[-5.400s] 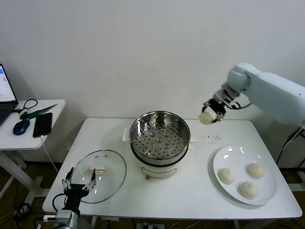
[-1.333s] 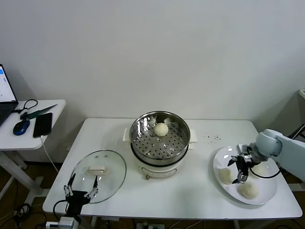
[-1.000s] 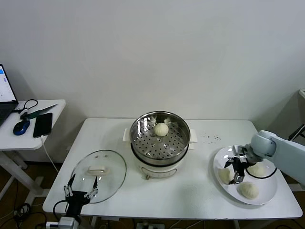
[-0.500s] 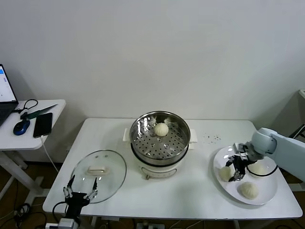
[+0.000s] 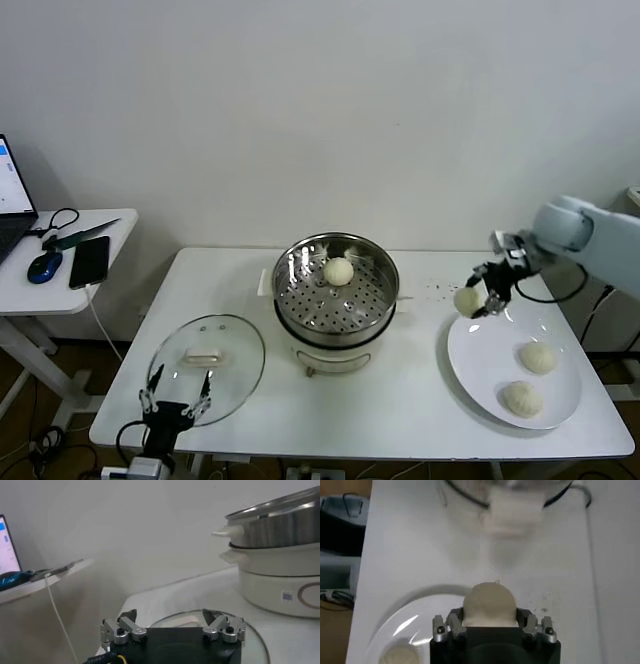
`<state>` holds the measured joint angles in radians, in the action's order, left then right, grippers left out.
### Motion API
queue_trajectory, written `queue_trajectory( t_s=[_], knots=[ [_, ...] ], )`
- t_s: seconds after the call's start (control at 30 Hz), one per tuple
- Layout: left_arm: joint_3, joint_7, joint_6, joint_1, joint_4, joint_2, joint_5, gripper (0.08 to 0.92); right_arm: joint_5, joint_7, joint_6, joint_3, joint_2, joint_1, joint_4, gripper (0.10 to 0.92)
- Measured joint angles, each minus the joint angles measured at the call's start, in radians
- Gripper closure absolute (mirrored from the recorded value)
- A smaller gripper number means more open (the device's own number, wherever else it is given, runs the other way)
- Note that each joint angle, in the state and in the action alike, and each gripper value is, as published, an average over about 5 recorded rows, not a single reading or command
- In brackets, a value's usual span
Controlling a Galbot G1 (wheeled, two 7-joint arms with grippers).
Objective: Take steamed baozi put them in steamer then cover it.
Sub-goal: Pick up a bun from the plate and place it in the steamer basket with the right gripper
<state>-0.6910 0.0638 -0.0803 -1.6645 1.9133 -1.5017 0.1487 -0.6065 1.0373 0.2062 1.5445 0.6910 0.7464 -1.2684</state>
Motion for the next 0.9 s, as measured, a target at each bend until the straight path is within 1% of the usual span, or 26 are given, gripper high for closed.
queue_trajectory(
  t_s=[0.2,0.37,0.67,0.9],
  knots=[
    [0.017,0.0,0.0,0.005,0.007,-0.004,0.004,0.177,-0.145,-0.023,0.036,0.065,0.138,0.111,0.014,0.347],
    [0.029,-0.006,0.0,0.011,0.006,-0.006,0.006,0.177,-0.212,-0.05,0.068,0.078,0.262,0.133,0.033,0.347],
    [0.036,-0.007,0.003,0.02,0.003,-0.005,0.009,0.177,-0.246,-0.105,0.116,0.05,0.469,0.062,0.078,0.347],
    [0.025,-0.008,0.0,0.012,0.0,0.0,0.002,0.177,-0.234,-0.125,0.129,0.029,0.58,-0.028,0.121,0.347]
  ],
)
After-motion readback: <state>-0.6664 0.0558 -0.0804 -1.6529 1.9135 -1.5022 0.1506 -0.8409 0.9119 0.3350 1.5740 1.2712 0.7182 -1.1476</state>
